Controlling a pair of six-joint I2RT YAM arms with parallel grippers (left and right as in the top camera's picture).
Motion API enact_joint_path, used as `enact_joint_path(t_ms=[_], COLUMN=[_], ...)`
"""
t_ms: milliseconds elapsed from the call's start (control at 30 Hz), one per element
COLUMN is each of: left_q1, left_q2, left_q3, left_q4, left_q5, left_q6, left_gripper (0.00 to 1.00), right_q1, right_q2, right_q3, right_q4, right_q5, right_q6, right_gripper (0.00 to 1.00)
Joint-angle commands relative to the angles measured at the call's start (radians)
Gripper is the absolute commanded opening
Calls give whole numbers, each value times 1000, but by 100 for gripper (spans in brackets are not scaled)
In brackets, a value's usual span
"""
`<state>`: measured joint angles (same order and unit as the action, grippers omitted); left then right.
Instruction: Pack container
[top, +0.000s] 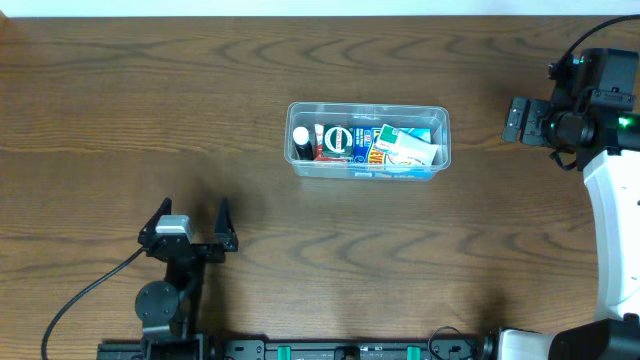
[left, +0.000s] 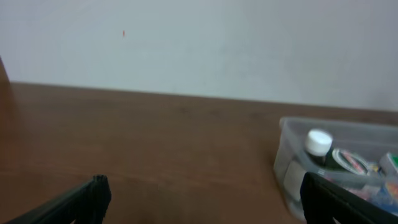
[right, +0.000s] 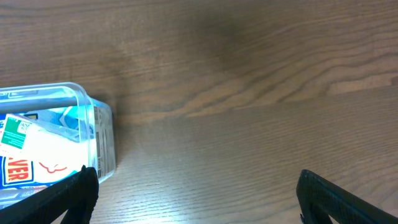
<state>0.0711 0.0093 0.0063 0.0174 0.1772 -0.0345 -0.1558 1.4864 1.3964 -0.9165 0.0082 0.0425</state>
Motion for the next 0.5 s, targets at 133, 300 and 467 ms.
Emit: enact_joint_path(t_ms=[133,300,467], left_q1=[6,4,4], left_q2=[-8,-5,-5], left_q3=[-2,-2,-2], left_q4=[-74,-73,-73], left_q5=[7,6,6], left_q6=[30,14,14], left_gripper=[98,98,98], right_q1=[-7,-7,-7], right_q2=[-9,-9,-9], right_q3=[11,11,11], right_q4=[0,0,0], right_q5=[3,3,3], right_q6=[13,13,13], right_gripper=[99,99,99])
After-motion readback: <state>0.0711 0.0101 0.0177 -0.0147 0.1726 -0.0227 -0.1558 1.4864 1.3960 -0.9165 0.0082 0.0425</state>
